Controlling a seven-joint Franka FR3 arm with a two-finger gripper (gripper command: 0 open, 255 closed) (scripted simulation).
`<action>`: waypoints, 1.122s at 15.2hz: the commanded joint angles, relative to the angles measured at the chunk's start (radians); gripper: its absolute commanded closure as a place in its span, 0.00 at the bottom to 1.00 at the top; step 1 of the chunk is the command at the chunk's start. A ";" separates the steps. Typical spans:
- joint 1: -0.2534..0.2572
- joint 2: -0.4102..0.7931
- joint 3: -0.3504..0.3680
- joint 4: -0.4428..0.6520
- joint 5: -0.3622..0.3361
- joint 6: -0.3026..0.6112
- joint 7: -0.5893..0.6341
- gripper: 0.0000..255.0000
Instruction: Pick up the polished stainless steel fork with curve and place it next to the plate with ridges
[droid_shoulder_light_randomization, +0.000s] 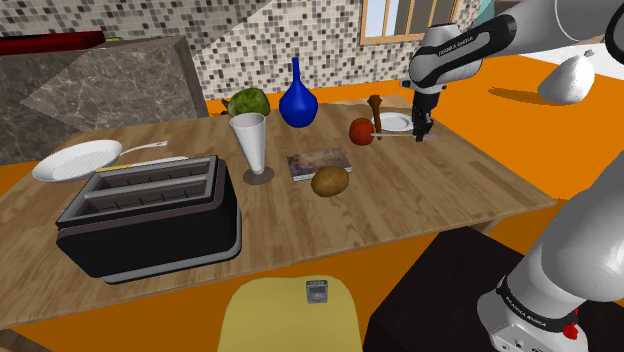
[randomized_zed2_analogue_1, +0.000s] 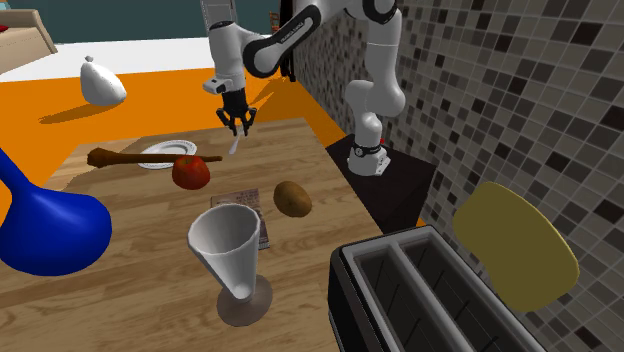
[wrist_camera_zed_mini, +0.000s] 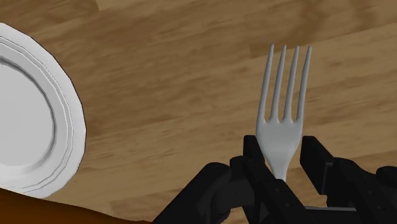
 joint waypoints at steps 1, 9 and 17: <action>-0.008 0.031 -0.011 0.026 0.015 0.003 -0.030 1.00; -0.011 0.085 -0.014 -0.030 0.041 0.109 -0.045 1.00; -0.015 0.134 -0.013 -0.063 0.068 0.187 -0.062 1.00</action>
